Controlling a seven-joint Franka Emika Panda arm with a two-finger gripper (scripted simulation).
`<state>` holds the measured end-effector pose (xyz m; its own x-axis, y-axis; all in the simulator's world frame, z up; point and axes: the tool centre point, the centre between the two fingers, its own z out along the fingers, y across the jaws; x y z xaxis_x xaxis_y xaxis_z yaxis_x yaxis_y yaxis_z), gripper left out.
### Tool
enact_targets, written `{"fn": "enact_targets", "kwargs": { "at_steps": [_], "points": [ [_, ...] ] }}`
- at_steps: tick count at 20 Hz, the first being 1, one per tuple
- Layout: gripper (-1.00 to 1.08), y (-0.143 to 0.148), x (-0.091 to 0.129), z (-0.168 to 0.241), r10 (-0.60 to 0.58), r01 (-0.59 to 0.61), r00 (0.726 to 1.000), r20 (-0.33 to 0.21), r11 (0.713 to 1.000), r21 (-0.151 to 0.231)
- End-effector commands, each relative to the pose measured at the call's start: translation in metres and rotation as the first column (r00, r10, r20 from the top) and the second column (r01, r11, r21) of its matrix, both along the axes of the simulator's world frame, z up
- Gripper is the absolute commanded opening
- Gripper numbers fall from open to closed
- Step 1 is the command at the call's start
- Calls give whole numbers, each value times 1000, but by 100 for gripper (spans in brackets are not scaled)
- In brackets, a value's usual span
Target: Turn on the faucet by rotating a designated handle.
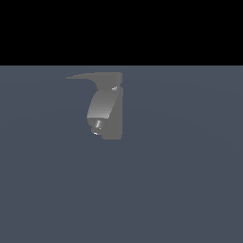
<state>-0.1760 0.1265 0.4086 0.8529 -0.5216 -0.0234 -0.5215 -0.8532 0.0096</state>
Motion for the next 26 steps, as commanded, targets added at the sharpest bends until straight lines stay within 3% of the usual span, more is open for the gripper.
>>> {"fn": "enact_targets", "kwargs": {
  "at_steps": [1, 13, 26],
  "points": [
    [-100, 9, 10, -7, -51, 51, 999, 1, 999, 1],
    [-100, 44, 65, -39, -282, 282, 959, 3, 959, 3],
    [-100, 65, 130, -72, -508, 508, 861, 7, 861, 3]
  ]
}}
